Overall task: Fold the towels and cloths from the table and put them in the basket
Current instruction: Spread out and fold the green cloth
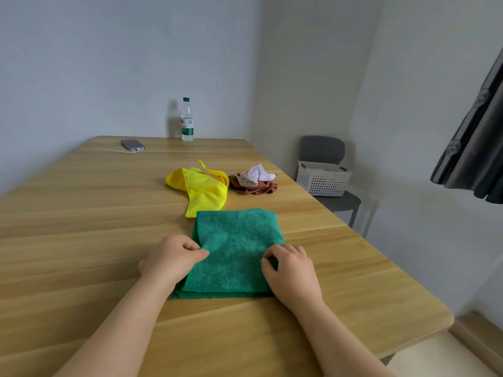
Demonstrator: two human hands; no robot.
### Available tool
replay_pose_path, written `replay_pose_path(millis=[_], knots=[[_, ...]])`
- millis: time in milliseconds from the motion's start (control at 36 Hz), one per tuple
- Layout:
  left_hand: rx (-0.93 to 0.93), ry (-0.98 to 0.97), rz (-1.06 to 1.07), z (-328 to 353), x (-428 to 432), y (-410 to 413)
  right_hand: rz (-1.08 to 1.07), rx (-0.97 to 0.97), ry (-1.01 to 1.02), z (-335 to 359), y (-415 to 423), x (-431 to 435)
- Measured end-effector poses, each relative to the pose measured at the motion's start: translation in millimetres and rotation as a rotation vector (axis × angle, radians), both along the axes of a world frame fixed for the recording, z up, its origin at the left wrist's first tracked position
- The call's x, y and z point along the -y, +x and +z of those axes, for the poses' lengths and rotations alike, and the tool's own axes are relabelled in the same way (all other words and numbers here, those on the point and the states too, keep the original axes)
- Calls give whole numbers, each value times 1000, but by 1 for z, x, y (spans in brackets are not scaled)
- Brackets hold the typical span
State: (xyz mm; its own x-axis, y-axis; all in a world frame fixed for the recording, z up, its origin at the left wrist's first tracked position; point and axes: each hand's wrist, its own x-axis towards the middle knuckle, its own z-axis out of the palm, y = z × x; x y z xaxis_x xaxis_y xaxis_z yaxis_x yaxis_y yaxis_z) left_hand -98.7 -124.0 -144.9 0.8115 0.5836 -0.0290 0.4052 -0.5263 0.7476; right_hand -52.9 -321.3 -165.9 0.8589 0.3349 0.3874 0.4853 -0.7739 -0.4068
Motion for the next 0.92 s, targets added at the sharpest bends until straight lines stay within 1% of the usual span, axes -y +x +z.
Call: replay_pose_path(millis=[28,56,83,111,194,222,250,306,361,444,500,639,722,806,833,861,917], knots=[[55,-87,12,0,-2,0,0,9,10,0,0,0],[87,-130,28,0,-3,0,1,20,30,1,-1,0],[81,-109,45,0,-5,-1,4,31,52,1,-1,1],[39,-36,58,0,-6,-2,8,39,70,1,-2,1],[-138,282,65,1,-2,-6,31,30,70,2,-3,2],[-152,331,48,1,-1,-6,37,21,59,2,-3,2],[-134,352,21,1,1,-7,39,10,48,2,-3,2],[-31,373,-65,0,3,-6,31,-15,53,3,-2,2],[8,386,-186,-2,4,-5,14,-69,135,4,0,2],[-167,458,-328,-8,5,-1,-12,-206,306,12,6,1],[-188,442,-349,-9,3,2,-42,-275,331,16,15,-2],[-74,344,-363,-6,-7,6,-64,-366,345,19,52,-16],[-23,282,-351,-6,-10,7,-34,-455,355,24,71,-28],[21,262,-305,-7,-13,9,2,-630,487,27,84,-34],[27,265,-289,-7,-13,10,0,-660,509,27,85,-34],[30,277,-281,-7,-14,10,-10,-639,494,25,86,-35],[-1,323,-291,-9,-16,11,-32,-503,386,20,90,-35]])
